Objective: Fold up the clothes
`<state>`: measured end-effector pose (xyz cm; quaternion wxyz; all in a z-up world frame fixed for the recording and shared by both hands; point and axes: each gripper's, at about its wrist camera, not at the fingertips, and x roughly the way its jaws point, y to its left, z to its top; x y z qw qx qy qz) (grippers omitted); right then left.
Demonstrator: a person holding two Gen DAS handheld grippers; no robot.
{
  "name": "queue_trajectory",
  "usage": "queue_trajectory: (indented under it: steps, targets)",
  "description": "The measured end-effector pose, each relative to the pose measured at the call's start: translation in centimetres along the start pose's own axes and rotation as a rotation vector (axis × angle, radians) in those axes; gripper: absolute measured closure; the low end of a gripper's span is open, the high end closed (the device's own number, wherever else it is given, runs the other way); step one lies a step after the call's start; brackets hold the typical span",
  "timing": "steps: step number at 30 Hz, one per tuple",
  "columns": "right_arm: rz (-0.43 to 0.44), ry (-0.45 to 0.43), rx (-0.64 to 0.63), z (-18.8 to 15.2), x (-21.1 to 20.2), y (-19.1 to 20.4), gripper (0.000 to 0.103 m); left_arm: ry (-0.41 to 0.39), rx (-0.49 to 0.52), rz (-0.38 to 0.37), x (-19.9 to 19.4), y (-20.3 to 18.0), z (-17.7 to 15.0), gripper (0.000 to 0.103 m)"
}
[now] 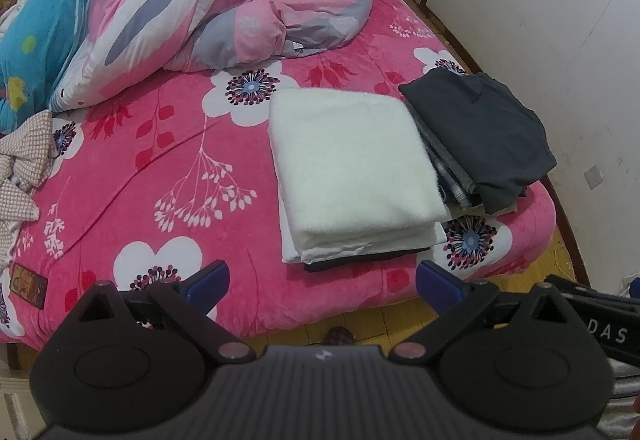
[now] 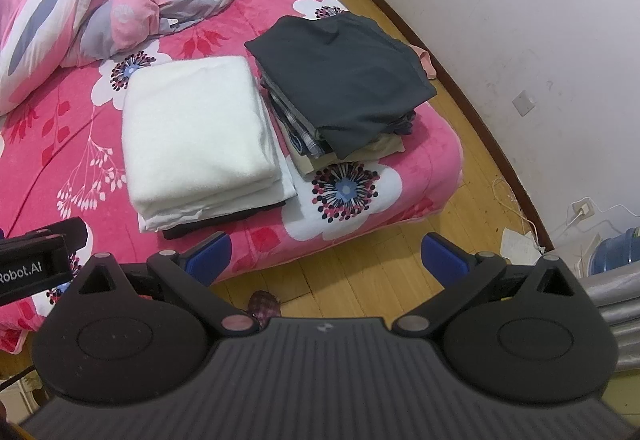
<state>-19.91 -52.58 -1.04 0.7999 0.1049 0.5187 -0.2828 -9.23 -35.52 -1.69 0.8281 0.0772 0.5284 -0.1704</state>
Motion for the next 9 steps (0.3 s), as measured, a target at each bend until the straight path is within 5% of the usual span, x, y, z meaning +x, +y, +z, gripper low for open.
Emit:
queue_trajectory:
  steps: [9]
  targets:
    - [-0.003,0.001,0.002,0.03,-0.06,-0.05,0.002,0.000,-0.003,0.001,0.03,-0.29,0.09,0.003]
